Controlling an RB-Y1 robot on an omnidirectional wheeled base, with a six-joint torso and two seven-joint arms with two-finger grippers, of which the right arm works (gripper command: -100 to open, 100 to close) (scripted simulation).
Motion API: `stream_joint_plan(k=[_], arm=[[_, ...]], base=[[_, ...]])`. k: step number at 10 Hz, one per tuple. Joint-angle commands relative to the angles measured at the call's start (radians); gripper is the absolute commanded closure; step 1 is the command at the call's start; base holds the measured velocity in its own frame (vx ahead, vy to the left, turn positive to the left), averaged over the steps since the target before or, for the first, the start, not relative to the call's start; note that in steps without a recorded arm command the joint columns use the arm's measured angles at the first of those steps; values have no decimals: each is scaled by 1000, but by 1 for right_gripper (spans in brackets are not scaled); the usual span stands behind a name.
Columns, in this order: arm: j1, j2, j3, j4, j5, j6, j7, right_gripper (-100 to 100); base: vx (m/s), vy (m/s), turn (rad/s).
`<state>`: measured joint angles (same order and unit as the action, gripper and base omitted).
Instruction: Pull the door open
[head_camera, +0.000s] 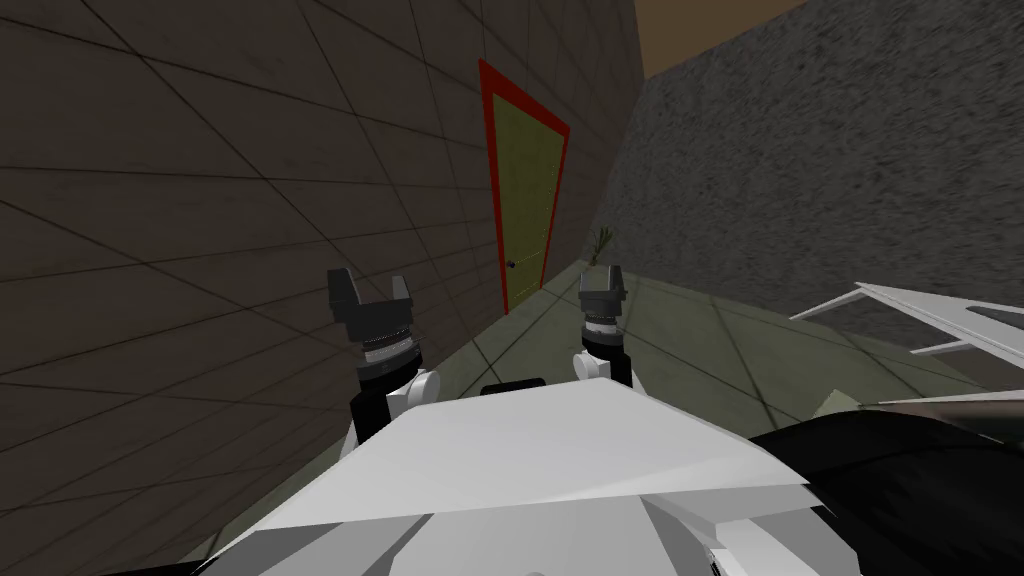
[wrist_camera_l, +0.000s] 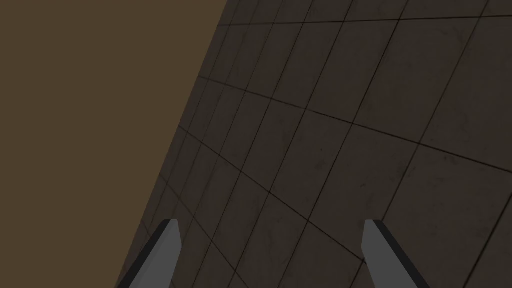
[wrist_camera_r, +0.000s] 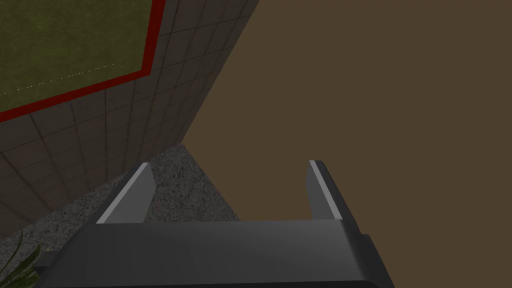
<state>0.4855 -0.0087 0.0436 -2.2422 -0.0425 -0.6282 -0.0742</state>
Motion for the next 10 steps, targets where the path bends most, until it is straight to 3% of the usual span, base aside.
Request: stream_joint_plan(k=[1,10], arm=[[-3,-9,-4,23,-14,-5,30,-100],[-23,-53,-29,163,-102,-32,211,-100]], base=[[24,-36,231],[57,-56,205]])
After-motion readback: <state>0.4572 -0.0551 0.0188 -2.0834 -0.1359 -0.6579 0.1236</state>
